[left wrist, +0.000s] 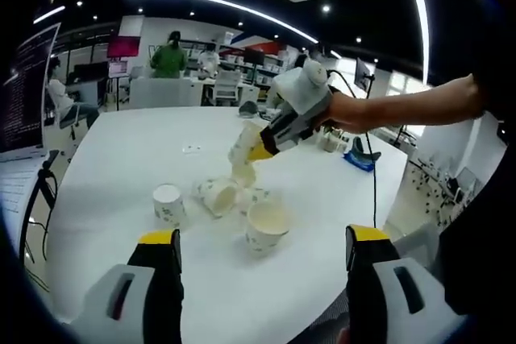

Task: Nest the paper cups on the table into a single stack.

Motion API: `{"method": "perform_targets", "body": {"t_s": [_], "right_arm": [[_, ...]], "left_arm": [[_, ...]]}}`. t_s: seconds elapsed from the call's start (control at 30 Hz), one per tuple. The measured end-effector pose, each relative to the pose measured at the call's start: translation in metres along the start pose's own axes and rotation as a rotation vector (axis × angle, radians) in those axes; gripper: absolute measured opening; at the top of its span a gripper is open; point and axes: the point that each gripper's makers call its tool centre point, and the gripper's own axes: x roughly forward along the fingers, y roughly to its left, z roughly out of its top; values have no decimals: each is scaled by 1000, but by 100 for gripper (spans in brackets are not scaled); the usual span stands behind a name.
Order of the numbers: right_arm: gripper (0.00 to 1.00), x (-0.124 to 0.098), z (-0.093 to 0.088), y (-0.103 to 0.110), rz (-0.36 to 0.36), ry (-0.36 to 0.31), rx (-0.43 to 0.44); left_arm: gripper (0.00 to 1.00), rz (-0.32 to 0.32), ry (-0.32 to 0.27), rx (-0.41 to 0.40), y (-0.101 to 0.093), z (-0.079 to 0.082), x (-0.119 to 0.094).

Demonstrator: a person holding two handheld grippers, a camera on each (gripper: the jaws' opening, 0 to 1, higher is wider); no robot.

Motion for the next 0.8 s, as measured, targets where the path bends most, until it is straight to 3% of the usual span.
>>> {"method": "perform_targets", "body": {"t_s": [0.43, 0.8], "right_arm": [[0, -23, -14, 33, 20, 12, -21], [0, -38, -5, 75, 58, -4, -64]], "left_arm": [[83, -9, 0, 9, -5, -2, 3], [83, -18, -9, 8, -11, 0, 7]]}}
